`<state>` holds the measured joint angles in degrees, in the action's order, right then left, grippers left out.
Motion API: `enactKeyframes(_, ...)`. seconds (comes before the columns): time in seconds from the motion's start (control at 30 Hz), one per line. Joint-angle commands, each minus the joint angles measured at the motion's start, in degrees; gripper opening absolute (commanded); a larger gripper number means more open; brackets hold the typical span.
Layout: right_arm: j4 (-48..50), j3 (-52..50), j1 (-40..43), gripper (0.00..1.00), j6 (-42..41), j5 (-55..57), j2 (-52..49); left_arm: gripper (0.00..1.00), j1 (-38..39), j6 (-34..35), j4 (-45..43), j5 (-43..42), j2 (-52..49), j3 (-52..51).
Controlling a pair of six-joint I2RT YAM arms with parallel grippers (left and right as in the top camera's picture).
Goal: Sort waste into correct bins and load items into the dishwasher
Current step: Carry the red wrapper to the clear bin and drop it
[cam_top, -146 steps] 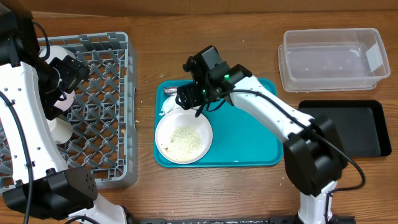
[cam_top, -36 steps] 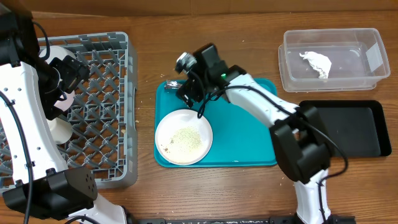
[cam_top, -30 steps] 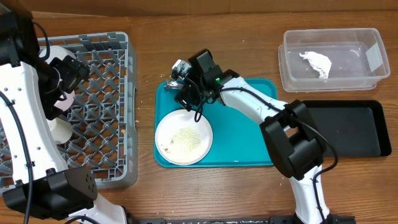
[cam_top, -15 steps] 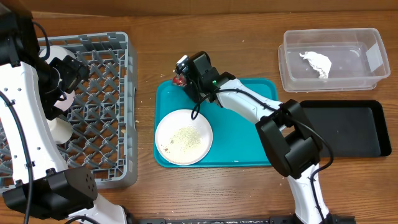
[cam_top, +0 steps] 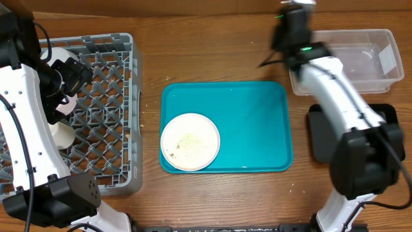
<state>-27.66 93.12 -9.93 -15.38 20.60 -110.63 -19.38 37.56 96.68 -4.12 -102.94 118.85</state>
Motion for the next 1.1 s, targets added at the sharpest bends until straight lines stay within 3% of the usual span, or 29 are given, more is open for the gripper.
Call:
enactKeyframes(0.0,-0.15,0.72,6.91,0.65,-7.39,-9.42,0.59,1.0,0.02,-0.09,0.13,0.04,0.28,0.17)
enactKeyframes(0.07,-1.11,0.7,10.38,0.61,-7.41,-11.69,0.5,1.0,0.02,-0.09,0.13,0.04,0.28,0.17)
enactKeyframes(0.1,-1.84,0.7,11.87,0.66,-7.45,-11.76,0.5,1.0,0.02,-0.09,0.13,0.04,0.28,0.17)
enactKeyframes(0.13,-2.78,0.72,13.2,0.81,-7.45,-11.76,0.48,1.0,0.02,-0.09,0.13,0.07,0.28,0.17)
enactKeyframes(0.33,-7.1,0.7,16.44,0.98,-7.58,-21.66,0.46,1.0,0.02,-0.09,0.13,0.04,0.28,0.17)
enactKeyframes(0.5,-13.14,0.66,14.82,1.0,-7.1,-44.98,0.24,1.0,0.02,-0.09,0.13,0.04,0.28,0.17)
enactKeyframes(0.57,-15.96,0.59,13.27,1.0,-7.08,-48.92,0.24,1.0,0.02,-0.09,0.13,0.07,0.28,0.17)
enactKeyframes(0.73,-20.37,0.59,6.05,1.0,-1.03,-46.34,0.24,1.0,0.02,-0.09,0.13,0.04,0.28,0.17)
enactKeyframes(0.87,-21.84,0.59,-0.83,1.0,-0.87,-38.56,0.24,1.0,0.02,-0.09,0.13,0.04,0.28,0.17)
enactKeyframes(1.07,-23.96,-0.22,-9.77,1.0,-0.68,-37.81,0.24,1.0,0.02,-0.09,0.13,0.04,0.28,0.17)
